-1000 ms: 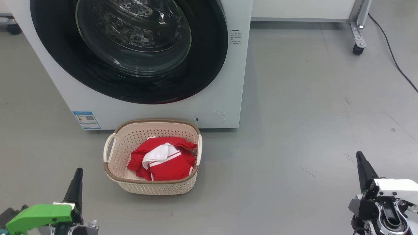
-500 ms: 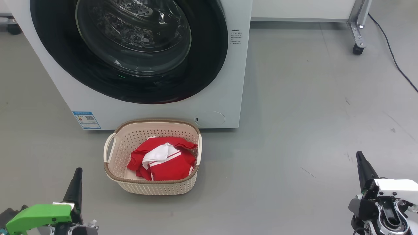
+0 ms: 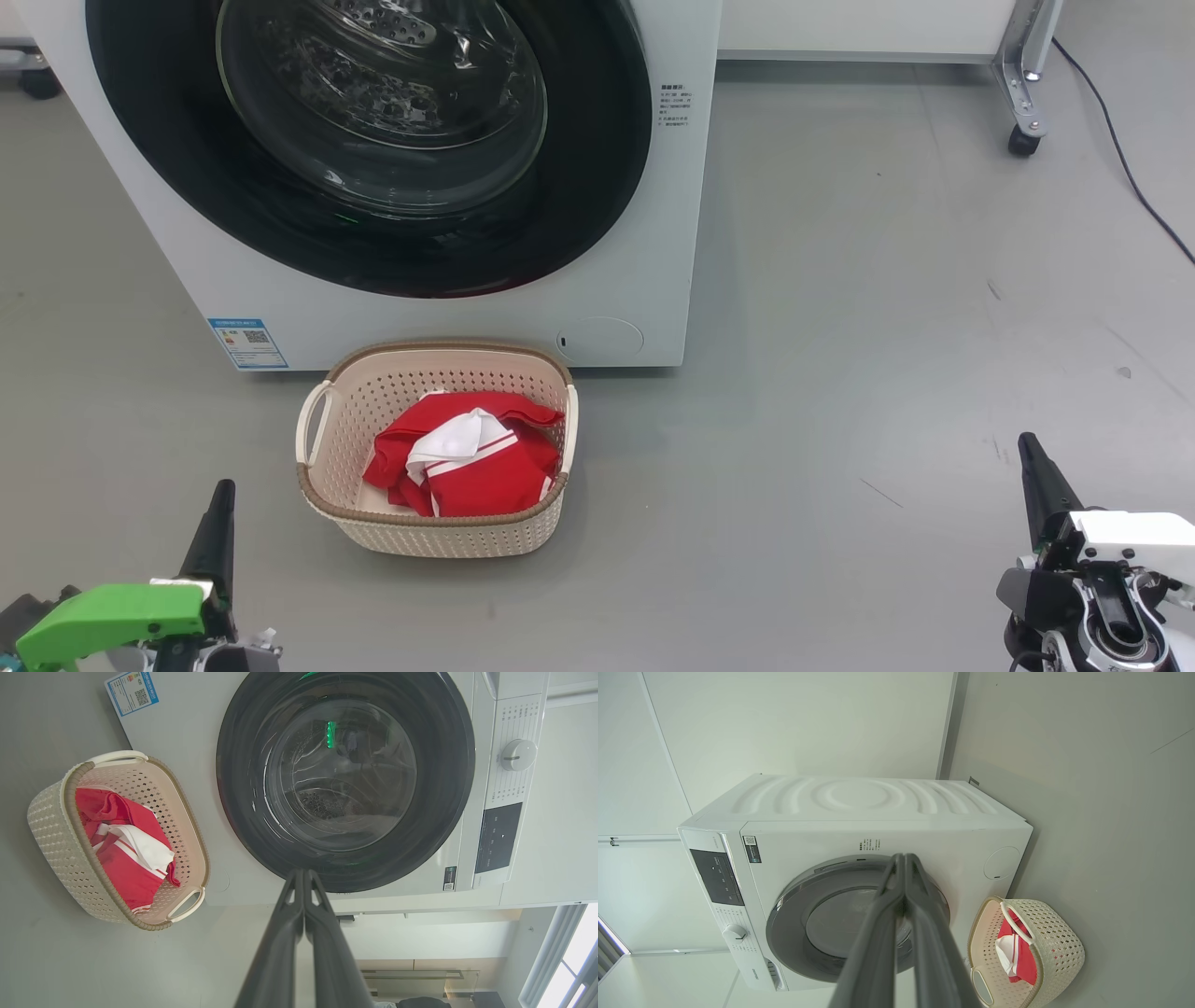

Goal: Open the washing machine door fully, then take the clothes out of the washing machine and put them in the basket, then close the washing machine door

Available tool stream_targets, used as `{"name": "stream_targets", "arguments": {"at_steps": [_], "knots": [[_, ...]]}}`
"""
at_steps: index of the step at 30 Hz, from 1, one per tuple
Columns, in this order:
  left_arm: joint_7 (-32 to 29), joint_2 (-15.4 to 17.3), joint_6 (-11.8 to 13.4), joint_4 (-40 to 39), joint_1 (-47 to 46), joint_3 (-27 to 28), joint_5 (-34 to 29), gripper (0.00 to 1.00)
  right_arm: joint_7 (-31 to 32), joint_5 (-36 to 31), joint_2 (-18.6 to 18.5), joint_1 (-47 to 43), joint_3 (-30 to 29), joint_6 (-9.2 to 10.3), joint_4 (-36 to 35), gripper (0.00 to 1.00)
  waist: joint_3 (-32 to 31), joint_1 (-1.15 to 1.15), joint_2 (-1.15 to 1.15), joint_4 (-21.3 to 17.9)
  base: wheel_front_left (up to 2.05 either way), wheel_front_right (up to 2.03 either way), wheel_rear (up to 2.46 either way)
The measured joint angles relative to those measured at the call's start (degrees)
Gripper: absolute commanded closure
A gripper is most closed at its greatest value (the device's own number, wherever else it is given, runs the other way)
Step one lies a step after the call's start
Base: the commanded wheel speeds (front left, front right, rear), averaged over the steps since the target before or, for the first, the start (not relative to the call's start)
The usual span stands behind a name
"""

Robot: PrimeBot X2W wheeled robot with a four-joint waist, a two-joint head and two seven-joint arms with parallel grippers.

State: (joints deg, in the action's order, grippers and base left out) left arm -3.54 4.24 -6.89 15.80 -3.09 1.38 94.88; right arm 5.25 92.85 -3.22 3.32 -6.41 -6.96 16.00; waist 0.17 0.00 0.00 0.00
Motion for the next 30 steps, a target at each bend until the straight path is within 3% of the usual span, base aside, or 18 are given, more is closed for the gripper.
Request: {"name": "stream_targets", "arguments": {"at_steps": [30], "knots": [[0.0,-0.1,0.0,-0.1,0.0,0.1,0.0,1.0,0.0,0.0,0.0,0.0,-0.1,0.0,-0.1,1.0,0.0,0.0,0.0,0.0,0.0,0.0,0.0]]}}
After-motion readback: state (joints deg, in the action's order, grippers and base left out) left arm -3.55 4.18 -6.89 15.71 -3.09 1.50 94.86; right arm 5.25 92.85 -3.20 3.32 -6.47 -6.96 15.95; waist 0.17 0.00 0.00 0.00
